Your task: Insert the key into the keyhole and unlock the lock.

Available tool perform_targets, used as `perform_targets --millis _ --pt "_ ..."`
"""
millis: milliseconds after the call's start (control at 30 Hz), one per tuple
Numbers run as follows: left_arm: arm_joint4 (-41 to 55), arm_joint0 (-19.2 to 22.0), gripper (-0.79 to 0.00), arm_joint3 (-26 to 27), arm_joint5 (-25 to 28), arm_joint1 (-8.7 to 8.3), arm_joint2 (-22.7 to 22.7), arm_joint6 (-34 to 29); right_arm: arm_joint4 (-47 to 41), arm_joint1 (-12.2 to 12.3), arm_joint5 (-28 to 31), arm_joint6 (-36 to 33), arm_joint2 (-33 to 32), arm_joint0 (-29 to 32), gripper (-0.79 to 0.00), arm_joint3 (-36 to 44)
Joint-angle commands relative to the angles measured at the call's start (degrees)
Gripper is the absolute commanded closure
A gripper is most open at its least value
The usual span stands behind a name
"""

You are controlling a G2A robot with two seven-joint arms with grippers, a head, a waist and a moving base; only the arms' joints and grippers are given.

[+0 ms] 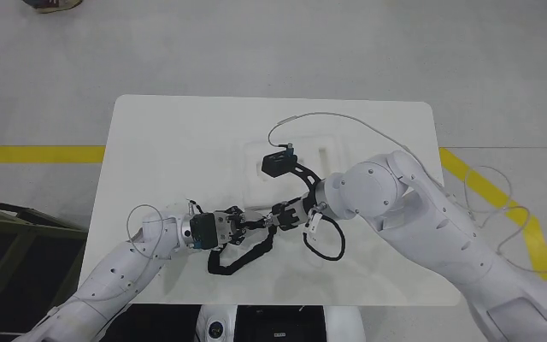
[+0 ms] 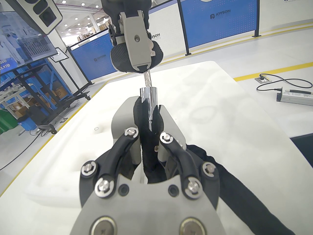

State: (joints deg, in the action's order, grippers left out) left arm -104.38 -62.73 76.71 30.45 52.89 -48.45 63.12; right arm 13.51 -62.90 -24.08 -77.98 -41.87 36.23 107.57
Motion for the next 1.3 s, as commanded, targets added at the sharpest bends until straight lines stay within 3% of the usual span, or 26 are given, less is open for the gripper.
perform_targets --millis 0,1267 --pt "-0.09 0.01 0.000 -0.02 0.07 0.03 -0.02 0.01 0.10 -0.04 -0.02 0.10 0.09 -0.05 0.000 0.06" --pt "0.84 -0.43 0.000 -0.07 1.90 0.58 -0.72 -0.41 2.37 -1.29 -1.61 1.06 3.00 -1.77 0.000 0.03"
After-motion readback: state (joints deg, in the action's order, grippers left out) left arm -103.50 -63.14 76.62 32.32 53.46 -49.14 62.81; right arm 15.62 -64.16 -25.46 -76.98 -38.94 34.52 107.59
